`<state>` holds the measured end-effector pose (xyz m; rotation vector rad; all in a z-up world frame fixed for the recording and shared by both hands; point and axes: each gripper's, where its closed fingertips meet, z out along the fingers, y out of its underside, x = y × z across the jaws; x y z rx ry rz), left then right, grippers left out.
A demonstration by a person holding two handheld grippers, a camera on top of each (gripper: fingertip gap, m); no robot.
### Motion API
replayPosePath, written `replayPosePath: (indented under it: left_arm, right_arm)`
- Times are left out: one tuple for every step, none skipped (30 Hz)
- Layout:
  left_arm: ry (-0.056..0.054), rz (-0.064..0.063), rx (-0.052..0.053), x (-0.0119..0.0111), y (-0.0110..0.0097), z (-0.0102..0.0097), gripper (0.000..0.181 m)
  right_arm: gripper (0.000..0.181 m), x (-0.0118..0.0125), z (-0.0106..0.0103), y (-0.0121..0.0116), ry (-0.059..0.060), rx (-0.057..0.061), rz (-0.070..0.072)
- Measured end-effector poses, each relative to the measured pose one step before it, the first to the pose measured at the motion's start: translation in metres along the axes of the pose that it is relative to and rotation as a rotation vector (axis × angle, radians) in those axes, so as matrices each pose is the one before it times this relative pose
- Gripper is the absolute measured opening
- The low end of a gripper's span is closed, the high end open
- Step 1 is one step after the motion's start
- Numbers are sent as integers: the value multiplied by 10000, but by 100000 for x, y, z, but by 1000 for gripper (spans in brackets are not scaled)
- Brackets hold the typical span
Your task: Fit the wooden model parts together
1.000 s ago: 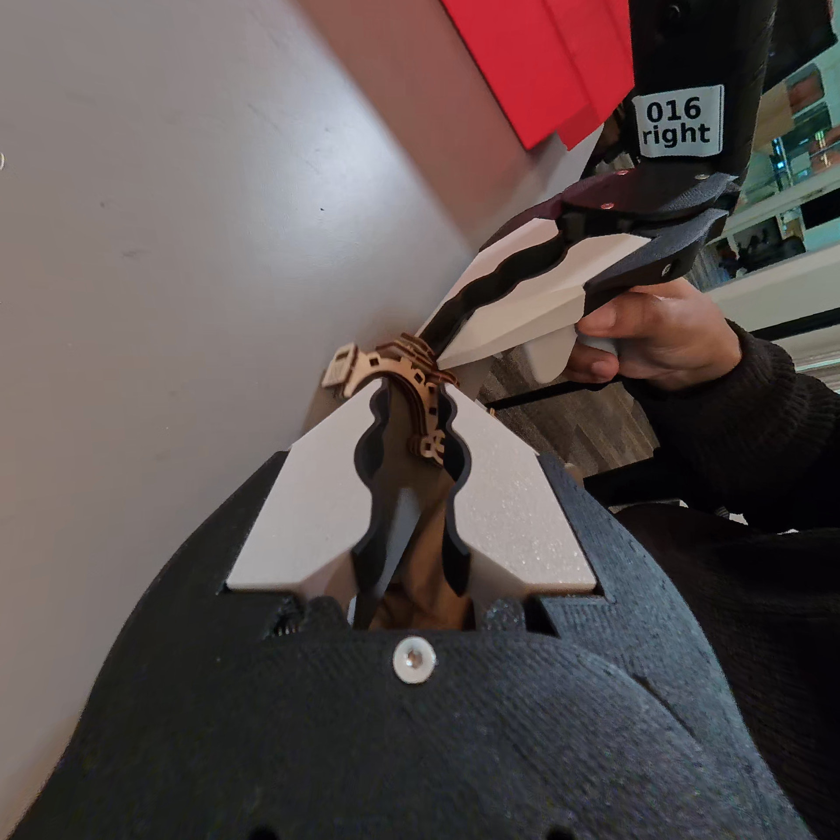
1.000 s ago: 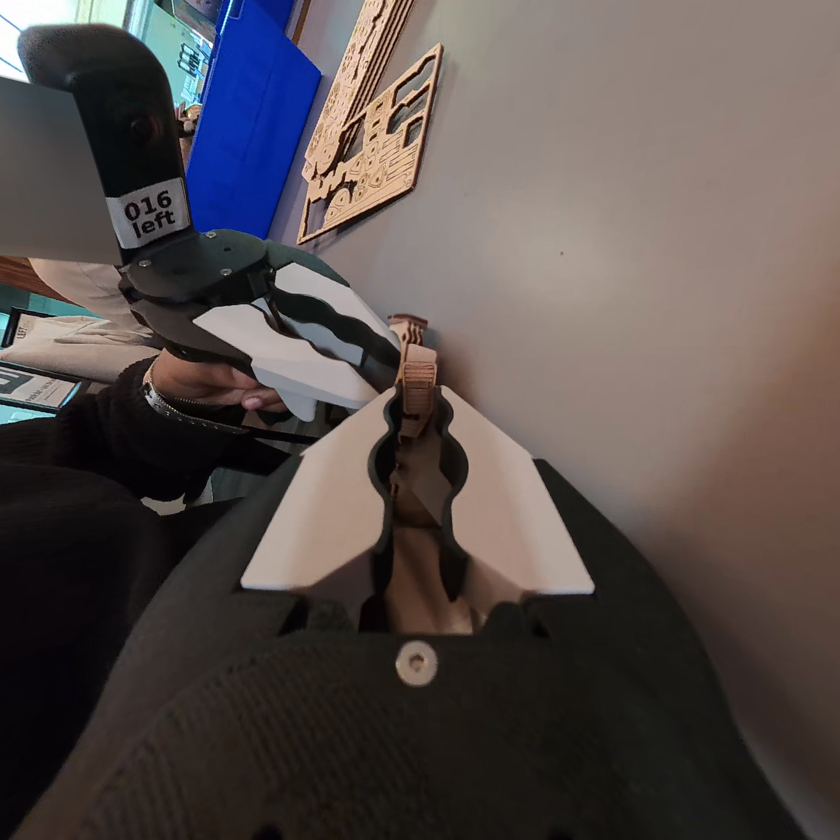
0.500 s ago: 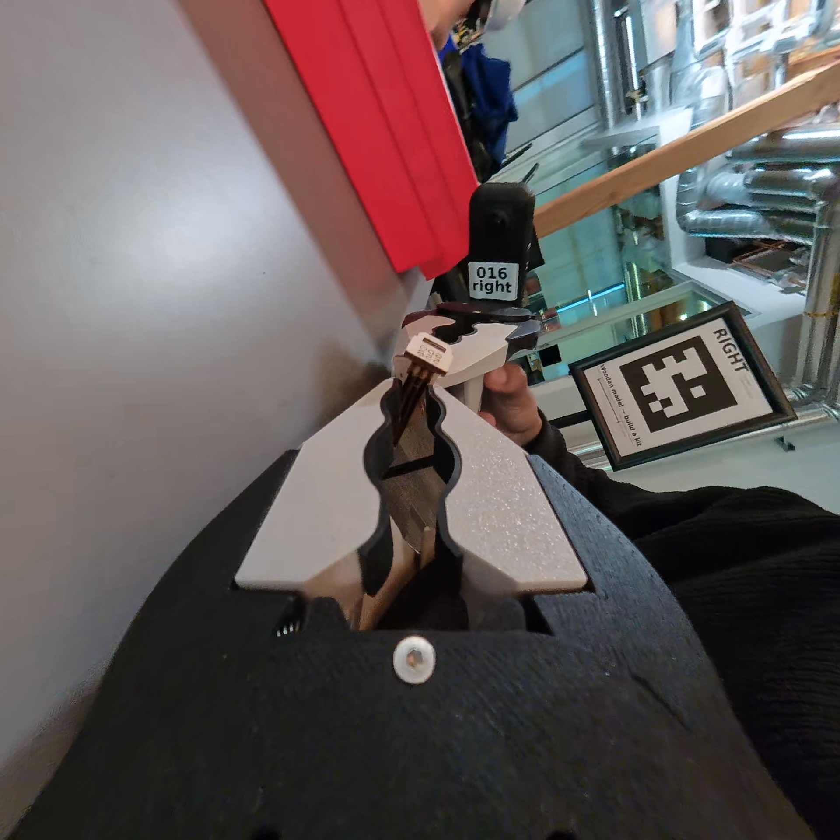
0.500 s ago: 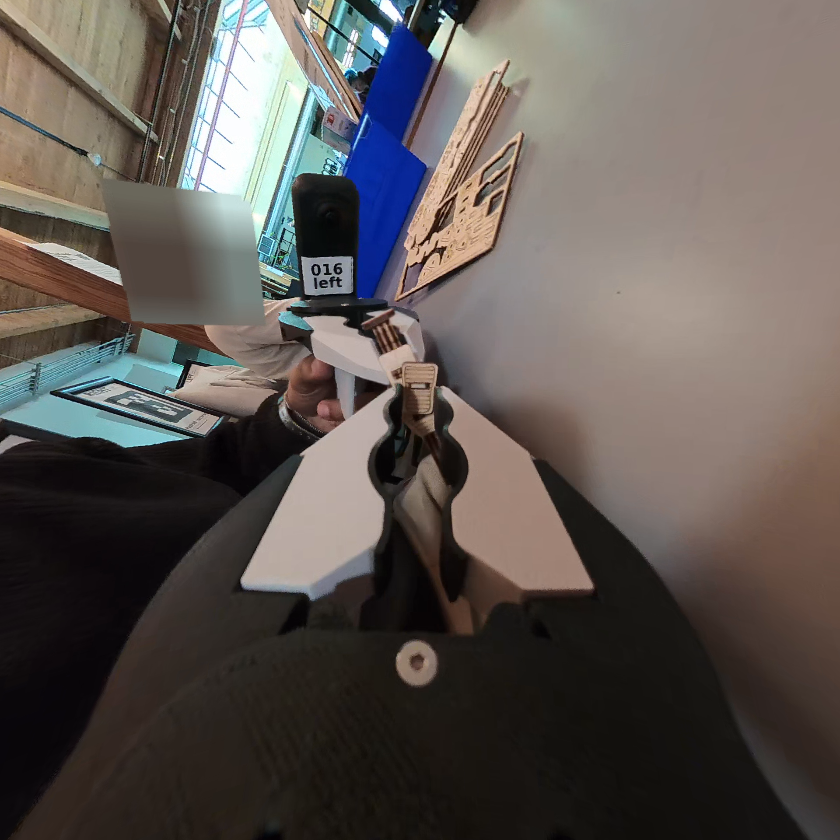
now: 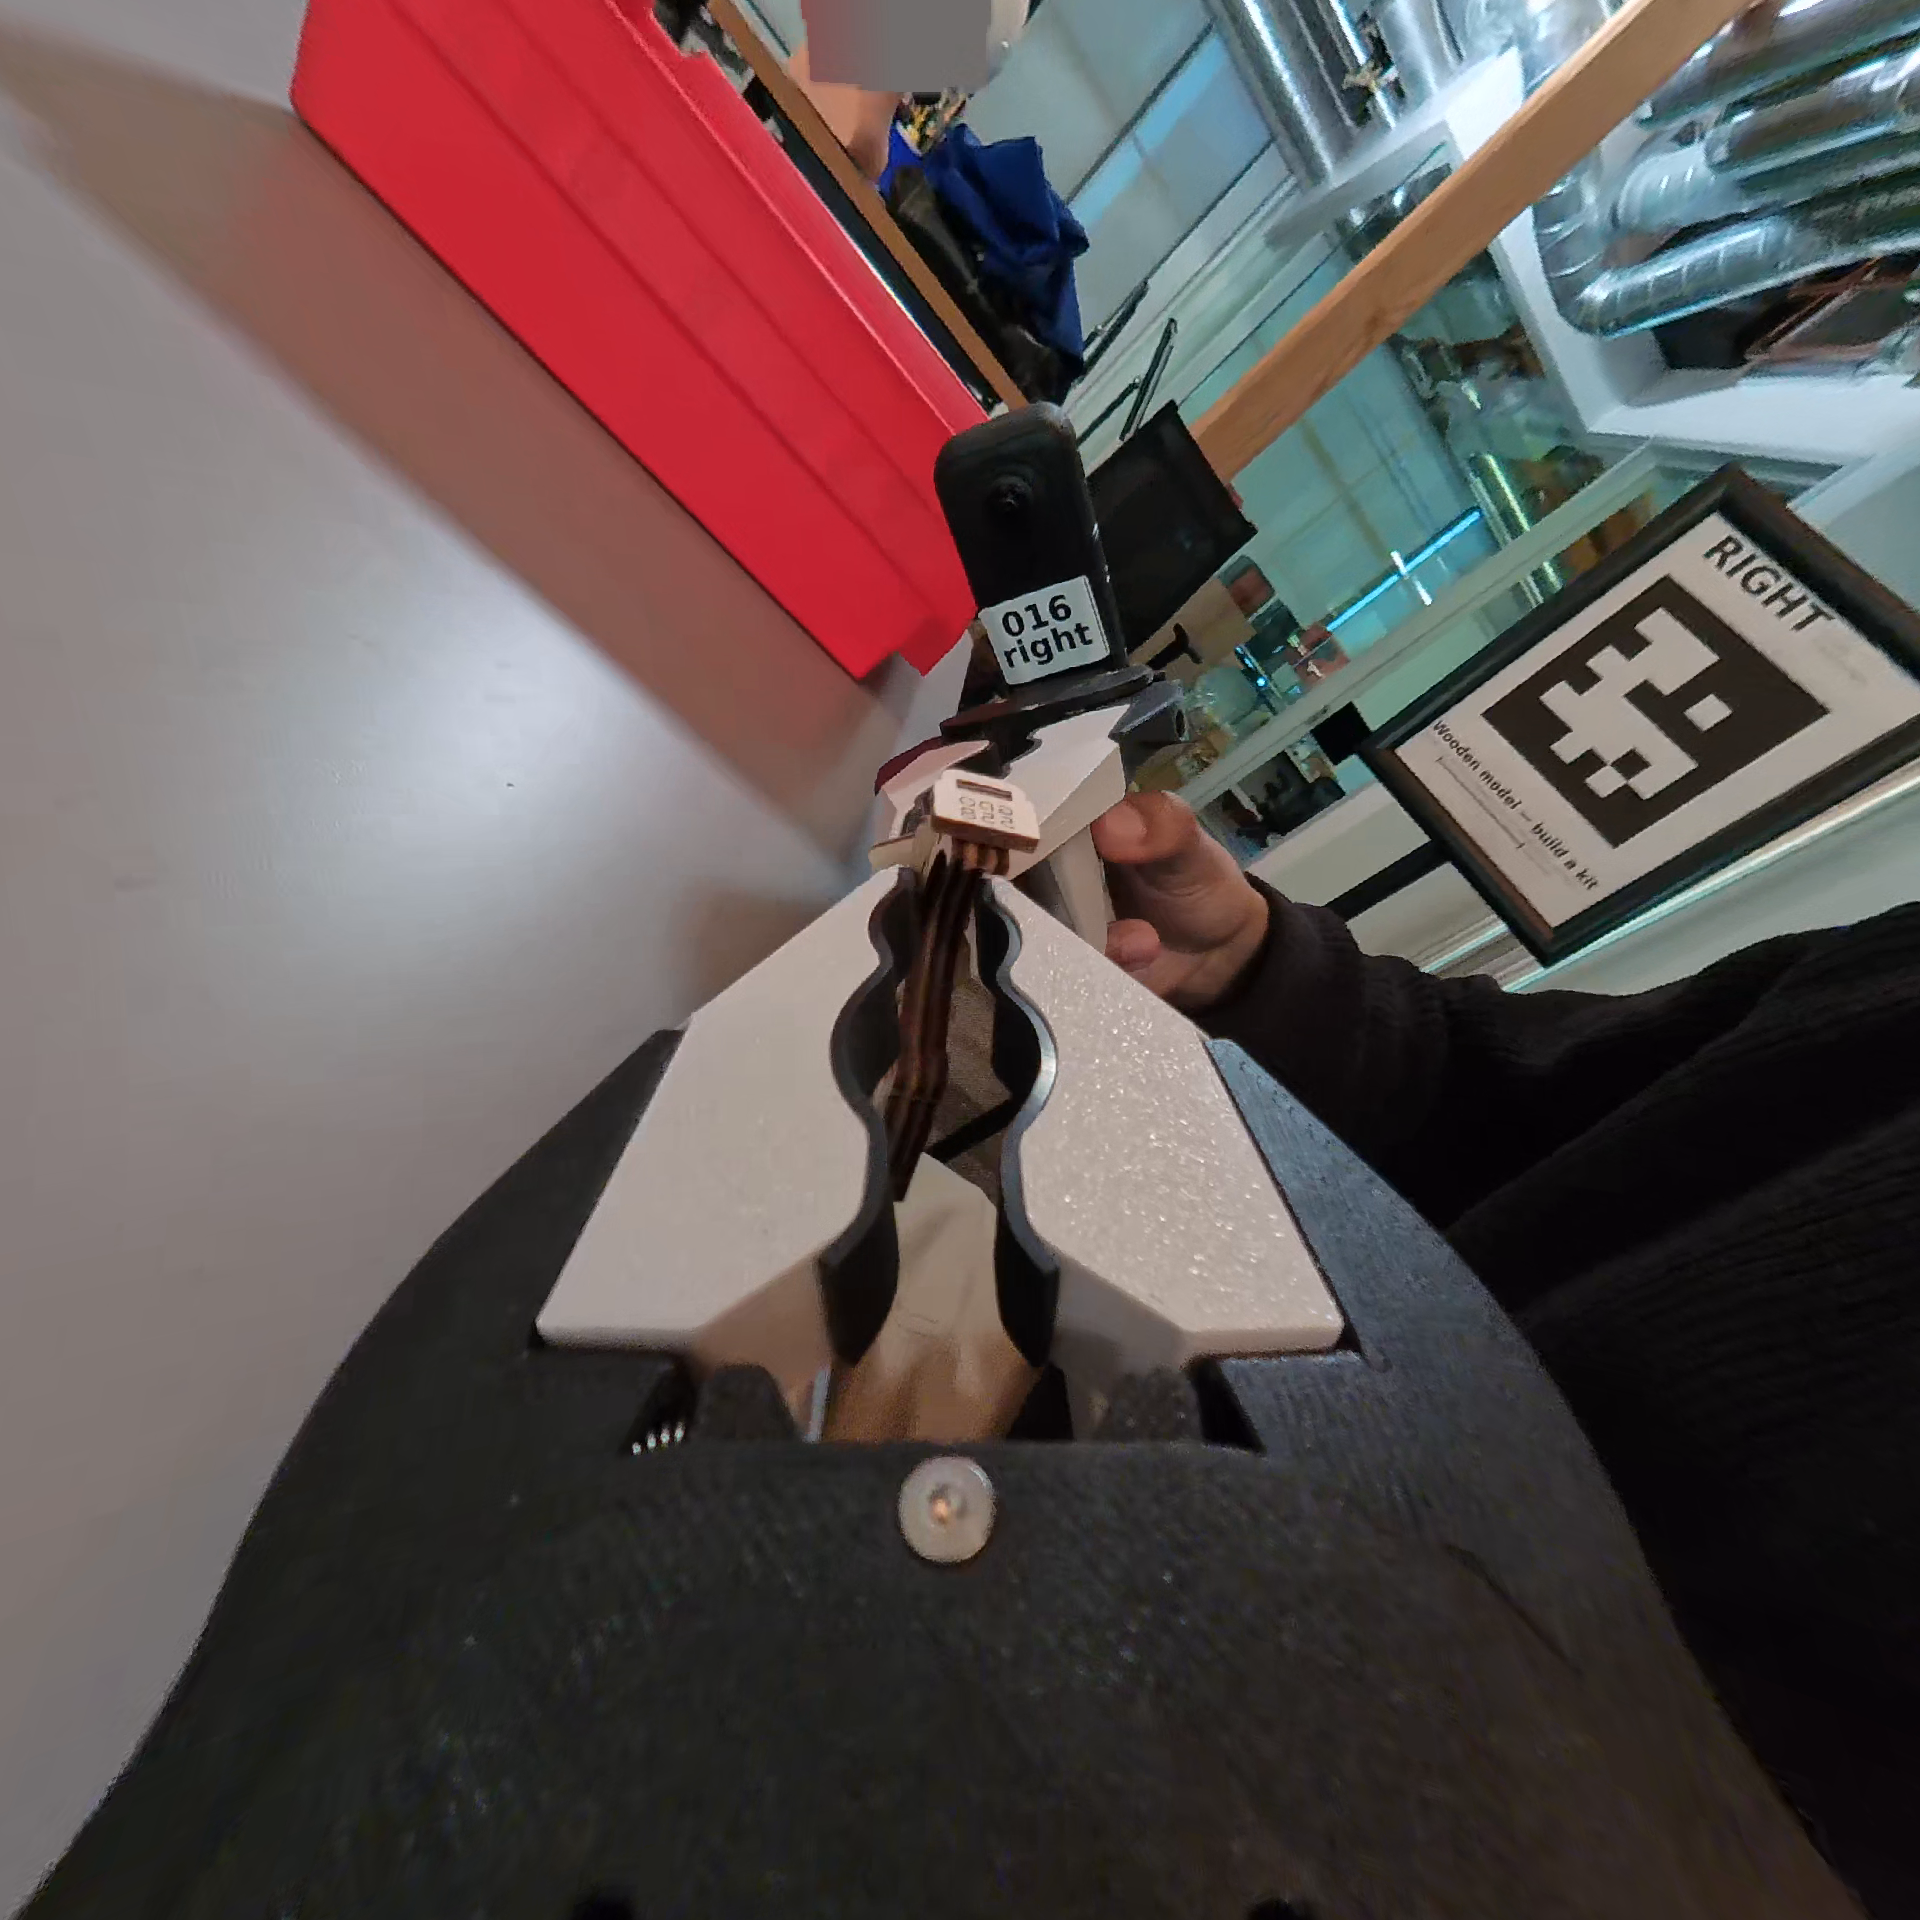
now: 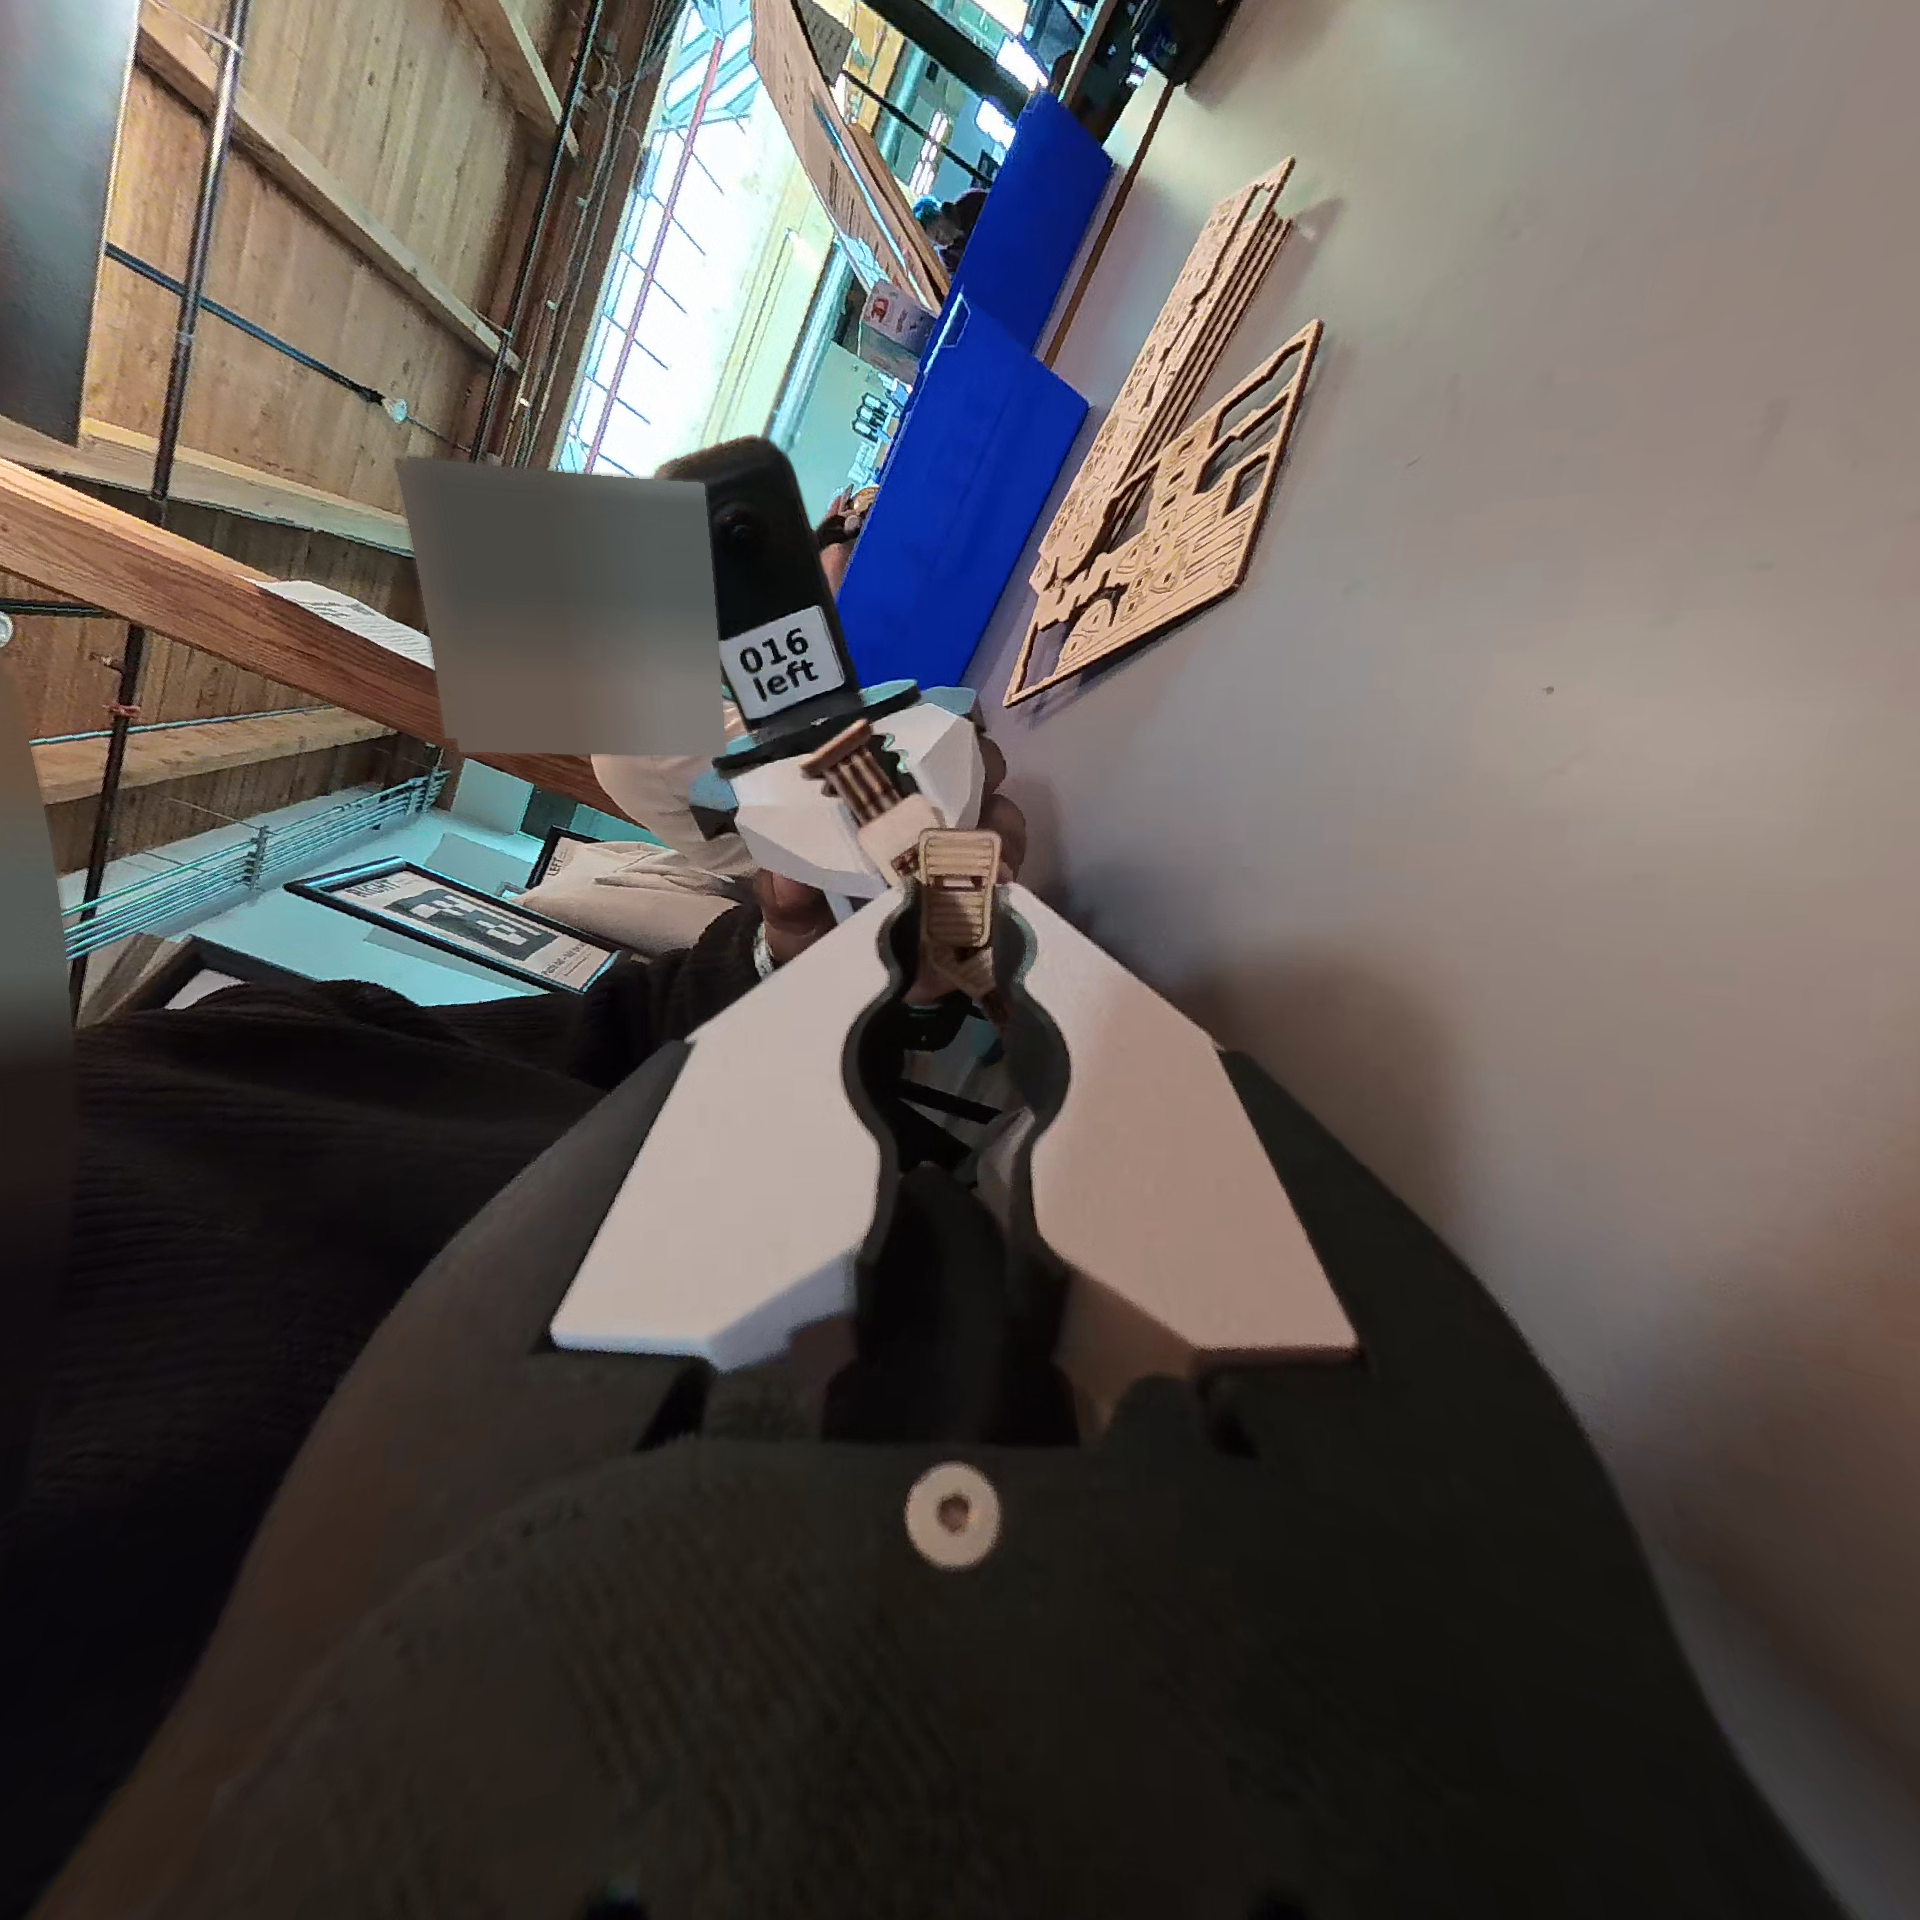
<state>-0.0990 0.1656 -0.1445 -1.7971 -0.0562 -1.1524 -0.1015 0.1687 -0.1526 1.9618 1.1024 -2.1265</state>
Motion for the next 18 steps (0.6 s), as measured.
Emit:
replayPosePath:
  left_arm:
    - [-7, 120, 30, 126, -86, -8, 8]
    - [52, 69, 4, 165, -74, -20, 8]
    - [44, 66, 3, 97, -47, -34, 8]
    - [3, 42, 55, 7, -64, -42, 8]
    - [9, -22, 69, -22, -92, -62, 8]
    - [88, -62, 31, 64, -67, -56, 7]
    - [153, -64, 17, 160, -61, -61, 7]
    - [157, -59, 12, 153, -52, -59, 7]
    - [150, -44, -12, 149, -4, -56, 7]
    - [125, -57, -36, 117, 36, -32, 7]
    - [106, -69, -20, 105, 18, -28, 7]
    - [164, -59, 10, 205, -11, -37, 6]
    - [226, -75, 23, 316, -31, -24, 6]
    - [202, -86, -2, 287, -15, 0, 6]
    - [199, -34, -26, 295, 30, 0, 6]
    - [219, 33, -31, 336, 44, -14, 6]
    - [195, 46, -11, 316, 8, -31, 6]
    - [161, 33, -7, 276, -15, -27, 6]
  right_arm:
    - [12, -143, -28, -83, -84, 52, 35]
    - [12, -166, -35, -96, -109, 56, 52]
    - [12, -131, -22, -81, -89, 60, 43]
    - [12, -103, -18, -45, -67, 38, 26]
    - [12, -84, -23, -38, -49, 20, -2]
    - [12, -107, -46, -84, -36, 32, -49]
    - [12, -147, -74, -123, -42, 47, -89]
    - [12, -201, -86, -134, -58, 41, -109]
    - [12, -236, -98, -129, -72, 22, -137]
    - [12, -271, -68, -61, -83, -20, -182]
    - [12, -346, -31, 3, -105, -73, -240]
    - [12, -398, 41, 52, -110, -101, -301]
    - [12, -417, 82, 61, -78, -114, -362]
    - [12, -419, 118, 105, -54, -139, -419]
    - [12, -354, 125, 156, 6, -163, -453]
    - [12, -209, 111, 142, 107, -159, -474]
    - [12, -179, 77, 97, 127, -125, -490]
    - [12, -251, 39, 30, 83, -96, -460]
